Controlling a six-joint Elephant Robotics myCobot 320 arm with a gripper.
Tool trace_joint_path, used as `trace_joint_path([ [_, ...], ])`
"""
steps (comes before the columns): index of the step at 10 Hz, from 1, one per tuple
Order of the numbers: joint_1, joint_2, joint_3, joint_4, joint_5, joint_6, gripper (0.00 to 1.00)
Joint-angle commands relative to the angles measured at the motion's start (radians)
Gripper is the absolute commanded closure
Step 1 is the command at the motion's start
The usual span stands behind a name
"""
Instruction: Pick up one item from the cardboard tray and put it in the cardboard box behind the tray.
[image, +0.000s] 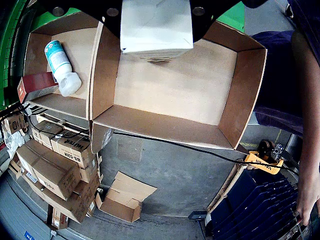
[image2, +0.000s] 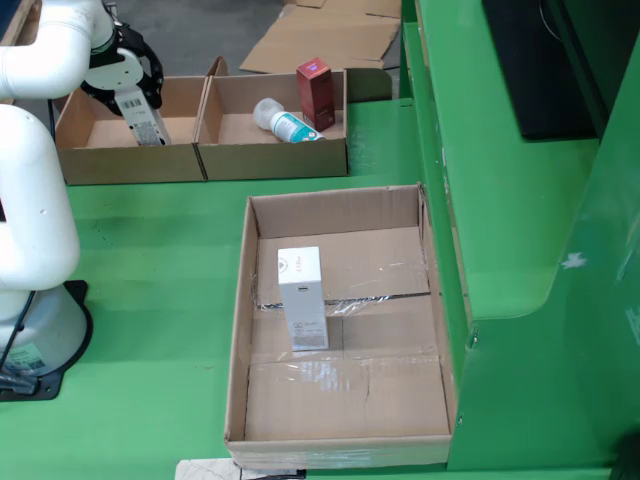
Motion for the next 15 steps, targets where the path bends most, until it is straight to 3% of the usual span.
trace_joint_path([
  [1, -0.005, 0.029, 0.026, 0.014, 0.006, -0.005, 1.0],
  [12, -0.005, 0.029, 0.026, 0.014, 0.006, -0.005, 1.0],
  [15, -0.005, 0.029, 0.026, 0.014, 0.006, -0.005, 0.7],
])
